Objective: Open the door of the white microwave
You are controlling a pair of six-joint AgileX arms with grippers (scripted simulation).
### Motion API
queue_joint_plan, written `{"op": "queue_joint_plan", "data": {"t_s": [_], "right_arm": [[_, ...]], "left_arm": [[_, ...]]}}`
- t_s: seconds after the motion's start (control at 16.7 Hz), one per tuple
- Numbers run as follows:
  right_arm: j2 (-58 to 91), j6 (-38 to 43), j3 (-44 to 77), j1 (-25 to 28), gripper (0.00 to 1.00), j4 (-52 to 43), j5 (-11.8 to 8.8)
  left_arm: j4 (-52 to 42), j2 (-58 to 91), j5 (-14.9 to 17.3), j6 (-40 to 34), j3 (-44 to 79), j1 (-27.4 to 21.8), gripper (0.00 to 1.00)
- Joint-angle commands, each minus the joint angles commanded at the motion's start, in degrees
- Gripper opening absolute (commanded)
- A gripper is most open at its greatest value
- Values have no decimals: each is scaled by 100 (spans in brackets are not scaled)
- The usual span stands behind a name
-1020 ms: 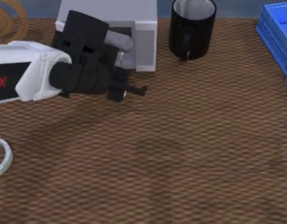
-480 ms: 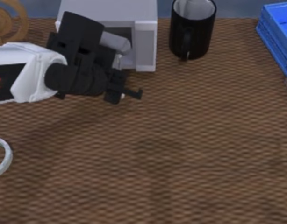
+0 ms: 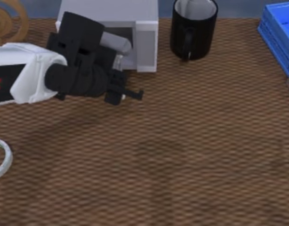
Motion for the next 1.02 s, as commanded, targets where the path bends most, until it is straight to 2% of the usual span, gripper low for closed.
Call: {"op": "queue_joint_plan", "data": {"t_s": [0.6, 1.02], "right_arm": [[0, 0, 0, 0, 100, 0, 0], [0, 0, 0, 0, 100, 0, 0]], "left_arm": [[0, 0, 0, 0, 0, 0, 0], [12, -185, 356, 404, -175, 163, 0]]}}
